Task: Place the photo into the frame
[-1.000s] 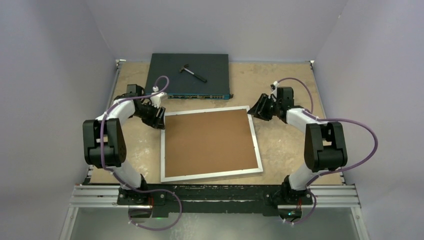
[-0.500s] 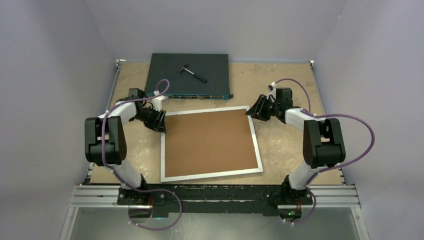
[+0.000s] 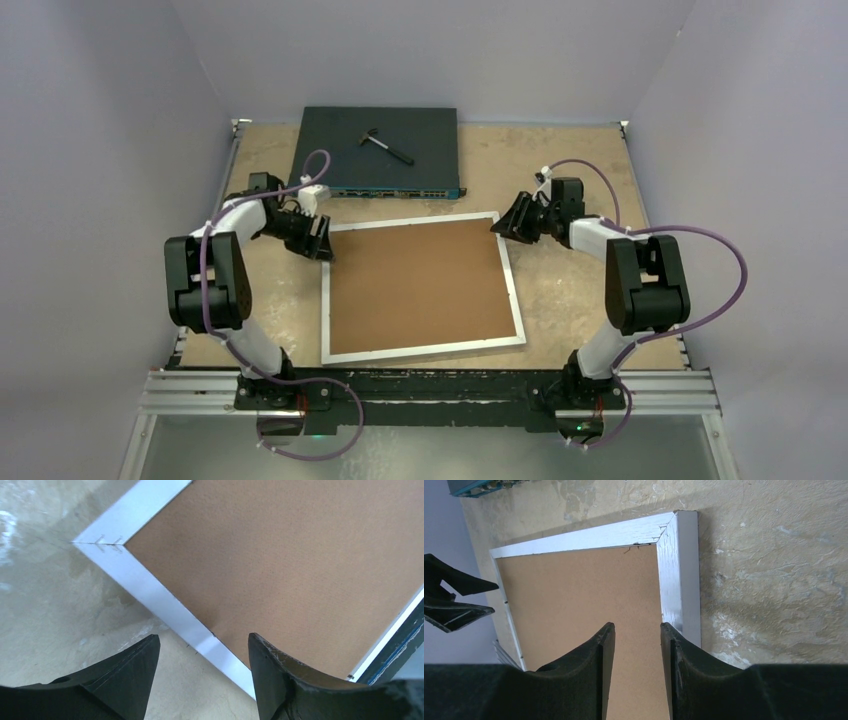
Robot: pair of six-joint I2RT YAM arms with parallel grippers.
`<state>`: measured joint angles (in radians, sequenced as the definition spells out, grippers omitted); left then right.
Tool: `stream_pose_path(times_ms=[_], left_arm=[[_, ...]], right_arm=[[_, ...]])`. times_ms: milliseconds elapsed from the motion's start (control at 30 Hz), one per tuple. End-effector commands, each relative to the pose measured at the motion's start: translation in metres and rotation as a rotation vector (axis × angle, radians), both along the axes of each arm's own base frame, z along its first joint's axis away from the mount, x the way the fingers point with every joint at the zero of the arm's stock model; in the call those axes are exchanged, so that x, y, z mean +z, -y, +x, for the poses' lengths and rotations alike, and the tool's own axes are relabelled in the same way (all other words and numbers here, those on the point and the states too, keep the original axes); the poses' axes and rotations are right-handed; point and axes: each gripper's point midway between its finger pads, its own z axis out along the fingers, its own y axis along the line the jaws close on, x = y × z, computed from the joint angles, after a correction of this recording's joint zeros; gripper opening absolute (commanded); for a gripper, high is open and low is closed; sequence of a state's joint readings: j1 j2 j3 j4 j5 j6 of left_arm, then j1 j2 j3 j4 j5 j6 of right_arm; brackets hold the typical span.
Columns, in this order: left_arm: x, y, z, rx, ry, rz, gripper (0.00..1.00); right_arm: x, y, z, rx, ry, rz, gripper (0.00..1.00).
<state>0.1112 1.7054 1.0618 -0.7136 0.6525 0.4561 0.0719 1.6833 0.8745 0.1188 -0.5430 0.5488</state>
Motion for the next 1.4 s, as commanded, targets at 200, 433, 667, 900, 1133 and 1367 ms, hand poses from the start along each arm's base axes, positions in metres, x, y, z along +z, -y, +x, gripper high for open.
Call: stream_pose_path(times_ms=[200,433,667,900,1133,1367], left_arm=[[0.007,-0.029,0.010,0.066,0.047,-0.016,0.51],[-0.014,-0.025,0.008,0.087,0.011,-0.043,0.41],[-0.026,-0.023,0.009,0.097,-0.014,-0.065,0.35],[-0.029,-0.018,0.008,0.098,-0.030,-0.092,0.30],[-0.022,-0.016,0.009,0.090,0.004,-0.074,0.29],[-0.028,-0.011,0.008,0.078,0.009,-0.036,0.29]], right_arm=[[-0.010,-0.003,-0.005,0.034,-0.011,0.005,0.40],[-0.015,-0.002,-0.012,0.033,-0.028,-0.002,0.39],[-0.020,-0.001,-0.013,0.033,-0.040,-0.004,0.38],[-0.026,-0.001,-0.019,0.035,-0.067,-0.003,0.36],[-0.026,-0.001,-0.024,0.039,-0.069,-0.009,0.35],[-0.032,-0.004,-0.024,0.034,-0.084,-0.003,0.35]])
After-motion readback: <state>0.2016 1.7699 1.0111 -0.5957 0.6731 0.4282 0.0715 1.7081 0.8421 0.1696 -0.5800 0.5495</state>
